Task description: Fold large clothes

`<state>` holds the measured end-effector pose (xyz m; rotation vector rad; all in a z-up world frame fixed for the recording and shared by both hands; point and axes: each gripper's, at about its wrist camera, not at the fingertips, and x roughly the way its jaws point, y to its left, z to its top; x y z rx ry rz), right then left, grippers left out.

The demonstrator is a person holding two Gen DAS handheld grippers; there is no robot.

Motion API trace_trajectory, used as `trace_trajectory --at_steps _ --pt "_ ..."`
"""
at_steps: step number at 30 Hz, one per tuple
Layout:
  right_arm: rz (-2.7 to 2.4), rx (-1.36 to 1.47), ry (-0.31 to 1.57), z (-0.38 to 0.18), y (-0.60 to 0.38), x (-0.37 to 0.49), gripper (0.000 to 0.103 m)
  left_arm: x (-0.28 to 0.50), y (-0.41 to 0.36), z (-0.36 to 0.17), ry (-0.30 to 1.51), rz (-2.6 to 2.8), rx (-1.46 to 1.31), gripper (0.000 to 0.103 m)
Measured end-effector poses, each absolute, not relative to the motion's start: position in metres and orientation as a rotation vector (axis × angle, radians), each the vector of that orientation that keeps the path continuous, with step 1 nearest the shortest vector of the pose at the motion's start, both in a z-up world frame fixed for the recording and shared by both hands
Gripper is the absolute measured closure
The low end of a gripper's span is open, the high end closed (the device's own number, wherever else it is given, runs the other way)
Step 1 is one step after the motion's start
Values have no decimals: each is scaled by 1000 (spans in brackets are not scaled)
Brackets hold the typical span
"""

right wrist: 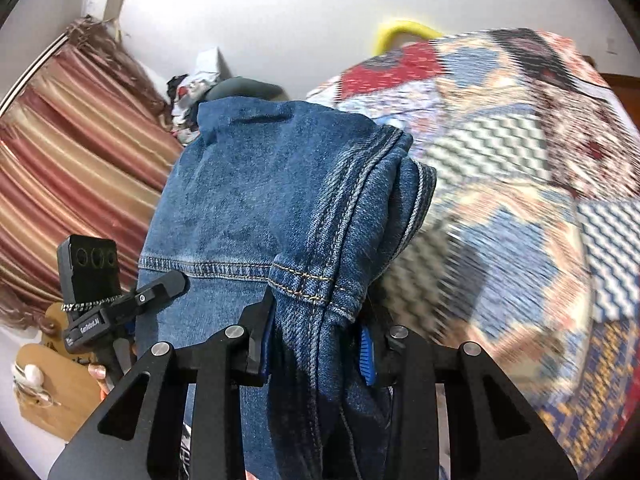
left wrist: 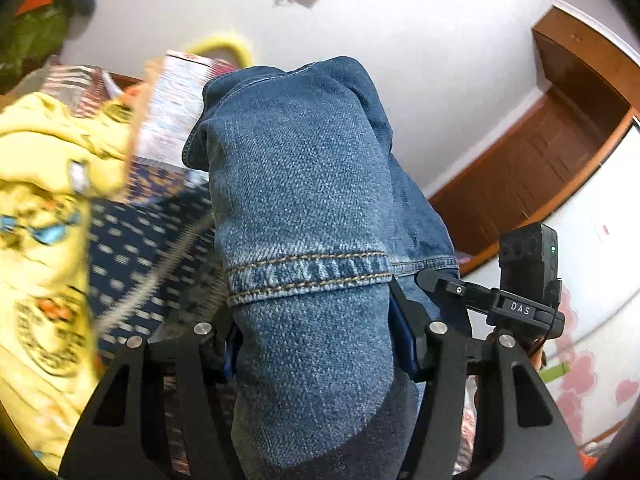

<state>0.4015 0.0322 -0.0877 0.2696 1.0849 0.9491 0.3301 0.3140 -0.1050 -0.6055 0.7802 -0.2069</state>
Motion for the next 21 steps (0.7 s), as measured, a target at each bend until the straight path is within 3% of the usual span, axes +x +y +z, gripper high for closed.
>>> trace_trajectory --at_steps 6,11,13,17,21 --pt "930 244 1109 -131 104 423 73 351 369 -155 835 -102 -662 44" --pt "851 201 1254 -206 141 446 74 370 410 -248 989 -50 -780 44" --pt "824 153 1278 -228 146 447 73 371 413 -283 1029 -25 -793 39" --pt "846 133 1265 -238 141 447 59 352 421 -288 976 -56 -836 32" --pt "825 45 1230 -224 127 426 57 335 415 -275 976 6 -779 27"
